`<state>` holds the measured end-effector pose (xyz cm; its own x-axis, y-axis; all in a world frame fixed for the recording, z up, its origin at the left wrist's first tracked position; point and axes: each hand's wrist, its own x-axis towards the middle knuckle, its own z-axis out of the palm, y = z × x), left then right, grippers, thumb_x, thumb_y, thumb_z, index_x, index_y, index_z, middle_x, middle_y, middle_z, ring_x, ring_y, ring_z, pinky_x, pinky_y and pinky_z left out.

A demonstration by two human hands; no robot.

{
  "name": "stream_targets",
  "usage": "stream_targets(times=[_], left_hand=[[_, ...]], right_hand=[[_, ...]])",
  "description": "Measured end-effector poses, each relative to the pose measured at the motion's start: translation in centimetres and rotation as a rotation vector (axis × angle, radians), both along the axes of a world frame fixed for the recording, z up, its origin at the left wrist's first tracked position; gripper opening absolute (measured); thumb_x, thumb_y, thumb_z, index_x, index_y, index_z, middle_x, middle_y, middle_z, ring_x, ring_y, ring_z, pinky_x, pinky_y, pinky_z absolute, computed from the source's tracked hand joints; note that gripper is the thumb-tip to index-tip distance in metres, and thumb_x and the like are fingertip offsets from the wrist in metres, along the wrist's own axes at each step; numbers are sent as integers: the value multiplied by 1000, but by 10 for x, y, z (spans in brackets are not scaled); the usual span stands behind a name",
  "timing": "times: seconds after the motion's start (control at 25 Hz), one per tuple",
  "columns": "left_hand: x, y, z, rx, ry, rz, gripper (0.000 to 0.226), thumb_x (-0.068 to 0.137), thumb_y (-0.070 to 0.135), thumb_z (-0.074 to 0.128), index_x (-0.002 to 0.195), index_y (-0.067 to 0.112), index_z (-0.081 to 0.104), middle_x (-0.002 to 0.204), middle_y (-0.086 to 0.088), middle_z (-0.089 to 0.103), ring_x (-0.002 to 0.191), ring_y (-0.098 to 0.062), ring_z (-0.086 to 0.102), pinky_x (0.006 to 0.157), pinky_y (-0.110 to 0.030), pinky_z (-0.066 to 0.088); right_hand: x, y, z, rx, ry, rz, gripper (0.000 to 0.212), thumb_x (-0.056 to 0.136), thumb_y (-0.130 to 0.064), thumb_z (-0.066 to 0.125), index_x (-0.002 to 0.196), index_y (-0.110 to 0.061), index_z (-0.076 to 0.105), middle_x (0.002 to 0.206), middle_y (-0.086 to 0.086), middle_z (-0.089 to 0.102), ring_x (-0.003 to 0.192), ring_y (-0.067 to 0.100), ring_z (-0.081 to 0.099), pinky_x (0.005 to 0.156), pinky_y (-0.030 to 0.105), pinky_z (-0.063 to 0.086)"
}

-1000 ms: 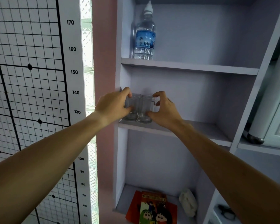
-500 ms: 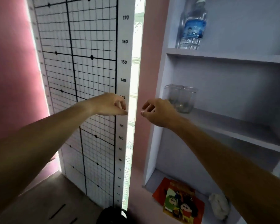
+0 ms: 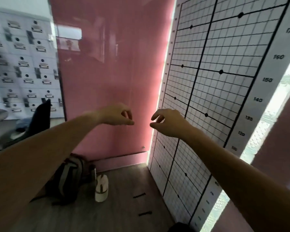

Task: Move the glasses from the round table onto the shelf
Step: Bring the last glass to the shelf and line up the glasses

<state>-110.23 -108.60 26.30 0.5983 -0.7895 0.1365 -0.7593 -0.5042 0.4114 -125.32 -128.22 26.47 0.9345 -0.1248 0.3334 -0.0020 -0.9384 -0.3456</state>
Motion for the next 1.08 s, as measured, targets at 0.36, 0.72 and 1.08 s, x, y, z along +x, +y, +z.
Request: stream_targets(times=[0.36, 0.72, 1.08], left_hand=[[106, 324, -16, 85, -7, 375, 21, 81, 50, 75, 89, 32, 68, 87, 13, 68, 82, -5, 65, 69, -23, 47], [174, 509, -36, 66, 9, 607, 20, 79, 57, 71, 84, 39, 63, 90, 16, 65, 86, -4, 63, 70, -22, 46], [298, 612, -40, 113, 27, 828, 26, 83, 51, 72, 97, 29, 67, 90, 9, 69, 73, 1, 62, 62, -19, 40]], right_hand=[[202, 278, -31, 67, 73, 358, 26, 85, -37, 70, 107, -23, 70, 81, -14, 63, 73, 1, 58, 59, 20, 42], [335, 461, -36, 59, 104, 618, 18, 81, -44, 71, 97, -36, 65, 82, -16, 65, 74, -3, 60, 56, 15, 38], [509, 563, -44, 94, 171, 783, 18, 80, -46, 70, 94, -39, 61, 90, -12, 62, 83, 5, 59, 68, 25, 48]])
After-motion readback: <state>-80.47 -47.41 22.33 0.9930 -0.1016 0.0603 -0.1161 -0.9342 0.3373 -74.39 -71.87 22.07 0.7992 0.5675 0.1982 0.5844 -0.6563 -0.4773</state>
